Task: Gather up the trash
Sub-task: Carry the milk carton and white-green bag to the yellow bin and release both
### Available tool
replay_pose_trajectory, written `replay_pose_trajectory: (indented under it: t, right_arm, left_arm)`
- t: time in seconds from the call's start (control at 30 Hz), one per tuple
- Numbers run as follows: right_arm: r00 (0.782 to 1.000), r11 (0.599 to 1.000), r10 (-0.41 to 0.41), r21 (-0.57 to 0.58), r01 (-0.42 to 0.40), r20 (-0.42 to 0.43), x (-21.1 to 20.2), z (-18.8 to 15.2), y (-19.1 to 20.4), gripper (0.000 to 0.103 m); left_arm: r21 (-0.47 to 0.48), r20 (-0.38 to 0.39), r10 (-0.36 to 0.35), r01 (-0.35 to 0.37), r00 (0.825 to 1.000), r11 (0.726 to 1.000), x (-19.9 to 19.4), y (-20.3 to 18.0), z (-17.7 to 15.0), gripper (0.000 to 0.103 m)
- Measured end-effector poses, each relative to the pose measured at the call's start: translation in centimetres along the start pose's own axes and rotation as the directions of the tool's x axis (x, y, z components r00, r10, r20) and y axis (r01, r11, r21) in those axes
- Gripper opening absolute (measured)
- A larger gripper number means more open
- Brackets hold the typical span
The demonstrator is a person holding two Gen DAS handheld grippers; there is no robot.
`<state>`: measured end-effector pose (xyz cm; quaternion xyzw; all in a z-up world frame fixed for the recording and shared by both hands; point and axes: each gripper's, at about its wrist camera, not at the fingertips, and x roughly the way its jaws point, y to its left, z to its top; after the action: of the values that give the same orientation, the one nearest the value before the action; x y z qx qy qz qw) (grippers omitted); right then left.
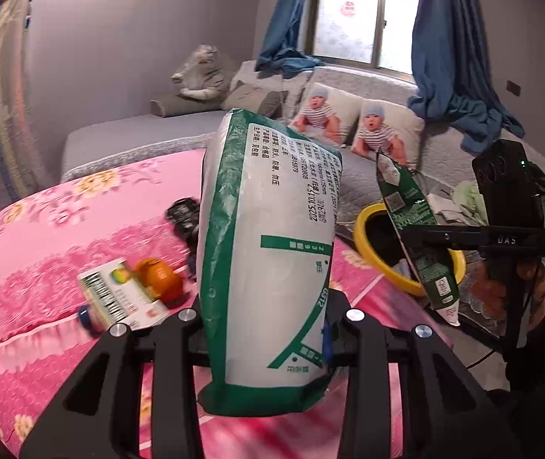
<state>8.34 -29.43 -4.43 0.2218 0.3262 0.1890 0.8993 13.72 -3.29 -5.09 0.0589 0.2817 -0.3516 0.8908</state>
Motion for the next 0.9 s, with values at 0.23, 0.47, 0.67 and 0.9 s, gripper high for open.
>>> replay_pose_trajectory:
  t: [0.23,0.47,0.67,0.9]
  right_arm:
    - [0.980,0.989,-0.142,0.063,0.134,0.138,-4.8,1.0,-3.8,0.058]
    - [0.916,0.941,-0.328,0.160,0.297,0.231,-9.0,0.7,-8.4,0.058]
    - [0.862,0.888,-0.448,0.230,0.398,0.237,-10.7,-0.5,-12.0,0.058]
    - [0.824,0.837,-0.533,0.260,0.481,0.192,-10.3,-2.0,-15.0,0.058]
  left_arm:
    - [0.066,0.004,-0.096,0.096,0.995,0.993,4.3,-4.9,3.2,0.034]
    - [0.091,-0.010,-0.155,0.155,0.988,0.984,8.7,-9.5,5.7,0.034]
    - [0.123,-0.057,-0.211,0.217,0.976,0.969,13.2,-13.8,6.9,0.035]
    - [0.107,-0.122,-0.246,0.259,0.962,0.960,18.3,-17.1,6.9,0.035]
